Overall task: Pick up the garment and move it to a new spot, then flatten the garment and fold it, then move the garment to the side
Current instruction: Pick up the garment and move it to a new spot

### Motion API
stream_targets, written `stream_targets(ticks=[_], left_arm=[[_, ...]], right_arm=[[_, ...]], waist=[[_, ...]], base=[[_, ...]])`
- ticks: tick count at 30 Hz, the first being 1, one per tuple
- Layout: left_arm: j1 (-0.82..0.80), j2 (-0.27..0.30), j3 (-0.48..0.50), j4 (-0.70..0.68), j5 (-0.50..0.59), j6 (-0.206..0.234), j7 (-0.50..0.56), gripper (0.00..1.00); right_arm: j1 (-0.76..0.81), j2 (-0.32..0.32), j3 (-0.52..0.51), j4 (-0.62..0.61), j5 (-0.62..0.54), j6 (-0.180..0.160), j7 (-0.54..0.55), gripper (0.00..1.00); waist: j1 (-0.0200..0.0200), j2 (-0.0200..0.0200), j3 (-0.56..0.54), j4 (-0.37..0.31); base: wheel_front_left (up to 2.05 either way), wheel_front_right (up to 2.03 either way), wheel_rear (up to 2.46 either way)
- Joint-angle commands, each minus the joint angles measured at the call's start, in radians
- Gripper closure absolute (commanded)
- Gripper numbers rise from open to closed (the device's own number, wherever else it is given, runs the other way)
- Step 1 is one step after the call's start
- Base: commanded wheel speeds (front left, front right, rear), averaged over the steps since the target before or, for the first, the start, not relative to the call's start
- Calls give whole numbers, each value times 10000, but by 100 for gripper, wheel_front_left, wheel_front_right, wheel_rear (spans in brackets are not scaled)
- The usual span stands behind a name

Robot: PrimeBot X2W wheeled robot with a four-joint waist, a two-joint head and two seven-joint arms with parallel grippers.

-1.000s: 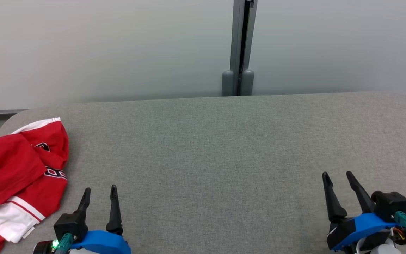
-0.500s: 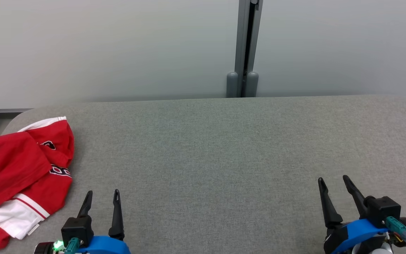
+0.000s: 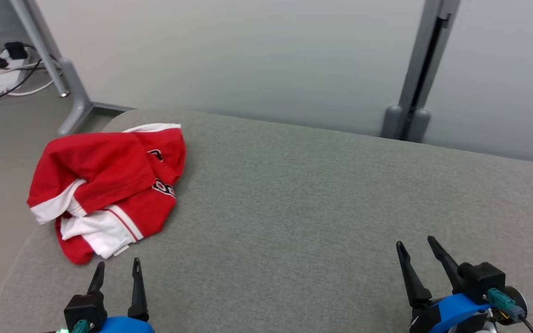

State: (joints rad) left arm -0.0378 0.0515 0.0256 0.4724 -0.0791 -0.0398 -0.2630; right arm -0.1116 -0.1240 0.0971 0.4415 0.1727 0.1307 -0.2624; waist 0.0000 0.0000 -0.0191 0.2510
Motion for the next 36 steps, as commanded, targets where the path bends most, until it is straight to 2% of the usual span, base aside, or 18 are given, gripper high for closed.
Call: stream_targets(ticks=[1, 6, 11, 17, 24, 30, 32, 36], left_arm=[[81, 3, 156, -10, -20, 36, -28, 0], [165, -5, 539, -23, -138, 88, -28, 0], [211, -4, 776, -129, -161, 3, -28, 0], [-571, 40, 1050, -162, -120, -109, -28, 0], [-2274, 564, 1467, 76, 17, -181, -28, 0], [-4135, 1237, 1807, 976, 116, 39, -28, 0], [-4650, 1458, 1957, 1501, -9, -17, -28, 0], [-5585, 1915, 2131, 2647, -29, 112, -26, 0]], right_arm=[[-80, 28, 129, 8, 77, 1, -34, 0], [-305, -9, 446, 5, 118, 1, -34, 0], [-514, -103, 731, 66, 182, 1, -34, 0], [-790, -409, 1081, 69, 253, 1, -34, 0], [-1145, -1025, 1453, -195, 400, 1, -34, 0], [-1450, -1722, 1775, -451, 528, -1, -34, 0], [-1521, -1933, 1826, -478, 607, -1, -31, 0], [-1644, -2112, 1871, -399, 749, -8, -8, 0]], waist=[[0, 0, 469, 746], [0, 0, 704, 1640], [0, 0, 933, 1958], [0, 0, 1470, 1776], [0, 0, 2399, 1433], [0, 0, 3354, 1052], [0, 0, 3618, 927], [0, 0, 4031, 673]], base=[[0, 0, 0], [0, 0, 0], [0, 0, 0], [0, 0, 0], [0, 0, 0], [0, 0, 0], [0, 0, 0], [0, 0, 0]])
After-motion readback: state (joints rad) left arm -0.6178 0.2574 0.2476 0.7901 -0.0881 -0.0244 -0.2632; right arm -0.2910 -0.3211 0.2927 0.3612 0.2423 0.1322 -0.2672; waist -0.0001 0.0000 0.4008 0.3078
